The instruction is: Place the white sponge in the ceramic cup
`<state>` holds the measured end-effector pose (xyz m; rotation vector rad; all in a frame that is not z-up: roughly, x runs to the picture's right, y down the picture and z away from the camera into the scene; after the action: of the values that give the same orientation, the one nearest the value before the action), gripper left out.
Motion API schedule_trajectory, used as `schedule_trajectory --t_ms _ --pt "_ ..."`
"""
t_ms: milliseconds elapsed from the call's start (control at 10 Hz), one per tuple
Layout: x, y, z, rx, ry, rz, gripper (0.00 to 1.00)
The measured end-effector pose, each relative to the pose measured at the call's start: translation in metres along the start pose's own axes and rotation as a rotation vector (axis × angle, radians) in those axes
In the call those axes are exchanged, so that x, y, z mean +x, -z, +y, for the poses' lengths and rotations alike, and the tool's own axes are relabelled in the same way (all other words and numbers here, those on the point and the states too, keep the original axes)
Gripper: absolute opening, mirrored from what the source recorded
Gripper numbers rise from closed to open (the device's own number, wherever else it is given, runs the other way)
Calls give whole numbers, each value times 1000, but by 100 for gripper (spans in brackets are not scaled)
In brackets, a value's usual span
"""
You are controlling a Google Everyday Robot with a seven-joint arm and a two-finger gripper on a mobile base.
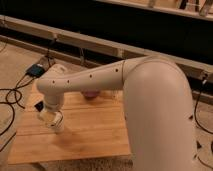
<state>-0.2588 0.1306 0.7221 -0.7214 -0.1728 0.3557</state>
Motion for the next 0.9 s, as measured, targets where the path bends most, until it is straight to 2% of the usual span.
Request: schedule_trajectory --t_ms 300,900 --pt "-2 1 -5 15 -10 -5 80" --pt "1 7 -33 91 -69 -18 80"
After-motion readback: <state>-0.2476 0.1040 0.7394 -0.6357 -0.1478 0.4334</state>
